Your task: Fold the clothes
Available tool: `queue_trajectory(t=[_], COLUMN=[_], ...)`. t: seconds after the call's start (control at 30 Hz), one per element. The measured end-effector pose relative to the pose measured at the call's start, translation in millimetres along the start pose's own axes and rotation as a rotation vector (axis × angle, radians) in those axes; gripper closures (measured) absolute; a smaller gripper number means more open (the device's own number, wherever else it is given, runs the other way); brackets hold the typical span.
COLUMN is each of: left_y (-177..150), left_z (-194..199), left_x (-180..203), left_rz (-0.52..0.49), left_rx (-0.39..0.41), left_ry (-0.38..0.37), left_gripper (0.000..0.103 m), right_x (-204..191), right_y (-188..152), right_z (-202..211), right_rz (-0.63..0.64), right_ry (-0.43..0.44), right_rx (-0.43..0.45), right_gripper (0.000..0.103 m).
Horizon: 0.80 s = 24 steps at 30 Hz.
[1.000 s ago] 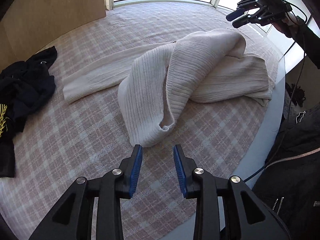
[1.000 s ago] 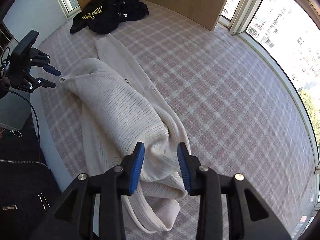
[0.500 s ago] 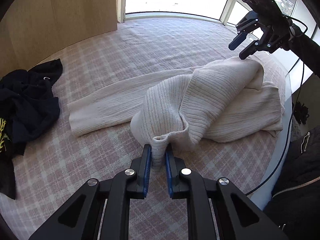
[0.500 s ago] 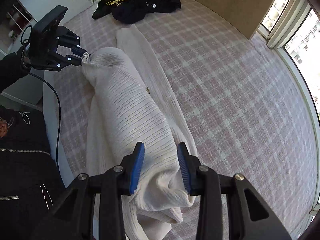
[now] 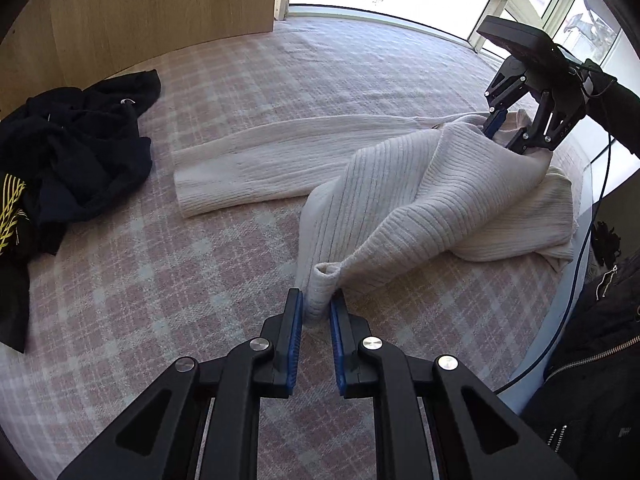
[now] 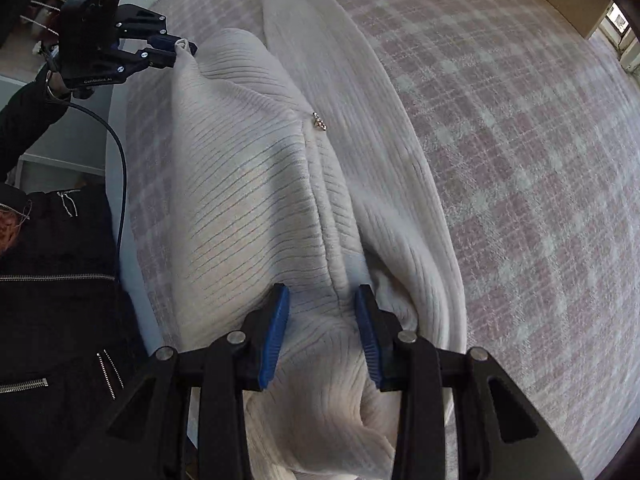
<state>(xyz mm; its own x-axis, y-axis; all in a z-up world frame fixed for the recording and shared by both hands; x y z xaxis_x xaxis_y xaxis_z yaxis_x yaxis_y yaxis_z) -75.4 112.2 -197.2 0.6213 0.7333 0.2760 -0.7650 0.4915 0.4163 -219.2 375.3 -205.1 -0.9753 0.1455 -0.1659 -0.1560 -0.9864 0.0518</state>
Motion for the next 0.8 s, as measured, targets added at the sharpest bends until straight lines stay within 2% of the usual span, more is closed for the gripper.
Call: queue_trajectory(t=[0.13,0.17,0.2,0.27,0.3,0.33,0.37,0.4,0.43,0.53,0.67,0.8], left_y=[0.7,0.8,1.2,1.6,1.6,1.7,1.8,1.1,-0.8,-5.1,-10.0,-12.7], left_z=[3.1,3.3,3.1,3.3,3.8,5.0,6.5,8.7,10.1,12.1,12.1,12.3], left_x=[3.2,4.4,5.2,5.6,5.3,4.4,4.0,4.7,5.1,5.8,8.3,10.7], left_rz=[-0.023,-0.027,-0.03,-0.03,-0.027,-0.017,-0.008,-0.006,-0.007,-0.013,-0.018,-0.032], left_rx=[-0.01,-0.013,-0.015,-0.016,-0.015,-0.011,-0.007,-0.002,0.003,0.019,0.025,0.028], left_ry=[-0.012,-0.015,-0.016,-0.016,-0.017,-0.021,-0.025,-0.027,-0.028,-0.032,-0.038,-0.04], left_gripper=[0.09,0.09,0.09,0.09,0.09,0.09,0.09,0.09,0.09,0.09,0.09,0.09], right_x=[1.4,3.3,5.0,3.2,0.9,-2.7,-6.6,-10.7,-13.9,-20.8,-18.7,-43.7], right_y=[1.8,3.5,6.1,10.6,11.2,10.4,9.5,8.5,7.6,6.2,15.5,27.7], right_z=[-0.1,-0.1,-1.0,-4.0,-5.9,-4.3,-1.9,3.0,9.1,16.7,14.5,29.2], right_rz=[-0.03,-0.03,-0.032,-0.033,-0.031,-0.021,-0.01,0.009,0.02,-0.008,-0.038,0.0], right_ry=[-0.031,-0.048,-0.066,-0.053,-0.049,-0.053,-0.058,-0.086,-0.115,-0.071,-0.163,-0.159], right_rx=[0.016,0.019,0.026,0.043,0.044,0.053,0.064,0.081,0.099,0.088,0.08,0.14], right_gripper=[0.069,0.066,0.059,0.059,0.059,0.066,0.079,0.082,0.082,0.081,0.079,0.079])
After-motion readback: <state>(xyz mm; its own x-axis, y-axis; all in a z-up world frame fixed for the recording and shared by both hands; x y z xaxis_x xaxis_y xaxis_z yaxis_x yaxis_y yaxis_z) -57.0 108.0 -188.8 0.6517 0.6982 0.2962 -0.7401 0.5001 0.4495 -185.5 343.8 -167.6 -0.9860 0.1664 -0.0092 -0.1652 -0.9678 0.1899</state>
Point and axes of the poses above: each gripper's, at about its wrist camera, not at the fingertips, and z roughly against the way its jaws point, x to its right, y to its top, the point moved 5 cm from there along -z, roughly the way its jaws point, and after that the axes turned 6 degrees about -y, right-handed, at the moved point
